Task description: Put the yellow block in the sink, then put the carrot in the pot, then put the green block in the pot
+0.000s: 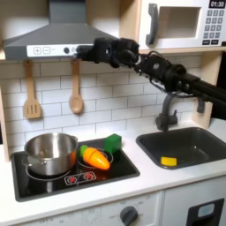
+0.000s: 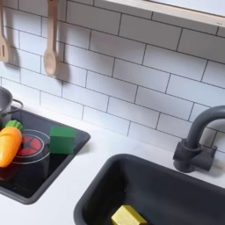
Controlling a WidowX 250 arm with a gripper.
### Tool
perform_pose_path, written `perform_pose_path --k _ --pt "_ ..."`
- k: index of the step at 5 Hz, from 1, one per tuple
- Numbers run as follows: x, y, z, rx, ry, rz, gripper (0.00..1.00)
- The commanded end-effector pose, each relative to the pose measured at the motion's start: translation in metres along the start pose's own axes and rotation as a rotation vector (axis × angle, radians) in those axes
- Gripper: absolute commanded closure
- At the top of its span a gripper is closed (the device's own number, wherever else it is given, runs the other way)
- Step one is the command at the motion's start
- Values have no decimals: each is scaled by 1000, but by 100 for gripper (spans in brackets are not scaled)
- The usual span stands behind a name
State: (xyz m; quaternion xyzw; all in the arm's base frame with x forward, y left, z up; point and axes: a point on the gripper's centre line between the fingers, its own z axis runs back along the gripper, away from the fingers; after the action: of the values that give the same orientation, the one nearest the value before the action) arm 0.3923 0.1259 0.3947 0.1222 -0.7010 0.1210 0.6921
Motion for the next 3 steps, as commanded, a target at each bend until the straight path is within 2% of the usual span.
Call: perform_pose_path --k 1,2,3 --pt "4 0 44 14 21 -31 0" --pt "-15 5 52 52 152 -72 0" --pt "-33 10 54 90 308 -124 0"
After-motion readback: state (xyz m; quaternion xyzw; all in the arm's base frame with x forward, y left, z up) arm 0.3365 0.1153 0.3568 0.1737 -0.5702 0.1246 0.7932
